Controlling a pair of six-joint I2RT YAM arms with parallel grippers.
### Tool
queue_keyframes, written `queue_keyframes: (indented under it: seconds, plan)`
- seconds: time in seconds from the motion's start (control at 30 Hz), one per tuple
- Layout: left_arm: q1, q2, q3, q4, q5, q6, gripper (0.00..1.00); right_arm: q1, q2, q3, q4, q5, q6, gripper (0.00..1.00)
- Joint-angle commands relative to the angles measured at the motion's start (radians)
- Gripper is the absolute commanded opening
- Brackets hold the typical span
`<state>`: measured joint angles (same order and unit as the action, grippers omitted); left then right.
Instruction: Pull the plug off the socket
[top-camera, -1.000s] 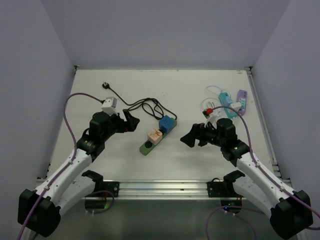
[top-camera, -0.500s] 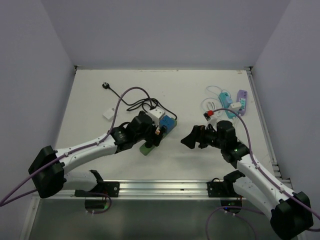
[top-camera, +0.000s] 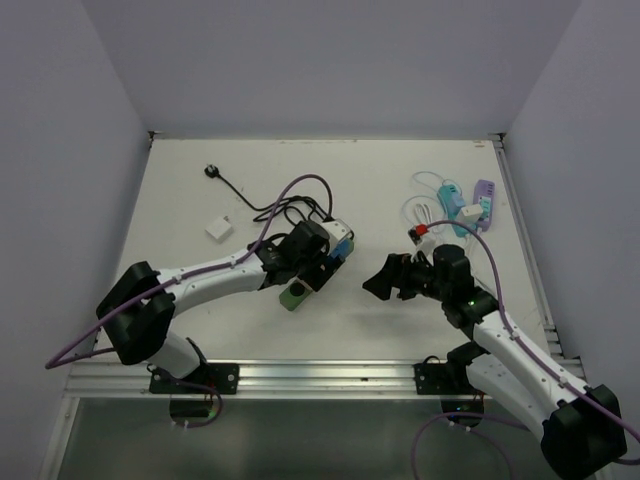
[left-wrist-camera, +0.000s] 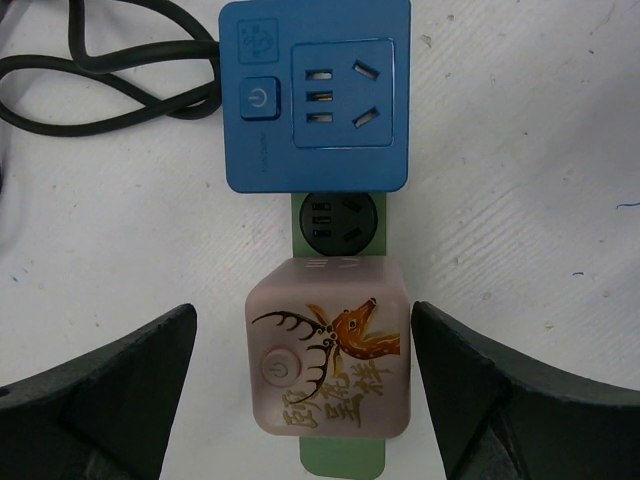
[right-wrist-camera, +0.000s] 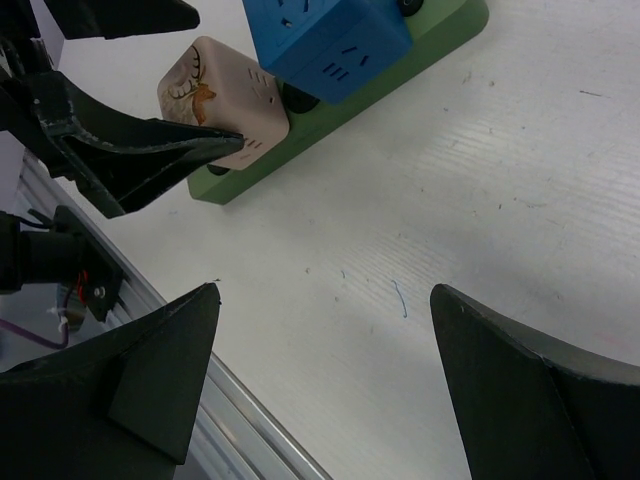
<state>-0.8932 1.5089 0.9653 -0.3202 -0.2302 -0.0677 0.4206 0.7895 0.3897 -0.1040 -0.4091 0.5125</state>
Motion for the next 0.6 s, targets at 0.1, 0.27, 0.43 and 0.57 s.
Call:
queue_keyframes:
  seconds: [0.1,0.27,0.43,0.57]
  plan:
    - [-0.006,0.053,0.069,-0.059,0.042,0.032,0.88,0.001,-0.013,-0.017,0.032,0.009,0.021,0.91]
    - [-0.006,0.071,0.069,-0.074,0.075,0.023,0.78,0.001,-0.018,-0.028,0.036,0.004,0.026,0.91]
    - [-0.006,0.07,0.061,-0.083,0.075,0.008,0.62,0.001,0.004,-0.064,0.133,0.0,0.111,0.9]
    - [-0.006,0.053,0.043,-0.057,0.117,-0.012,0.39,0.001,0.025,-0.115,0.257,-0.005,0.205,0.89]
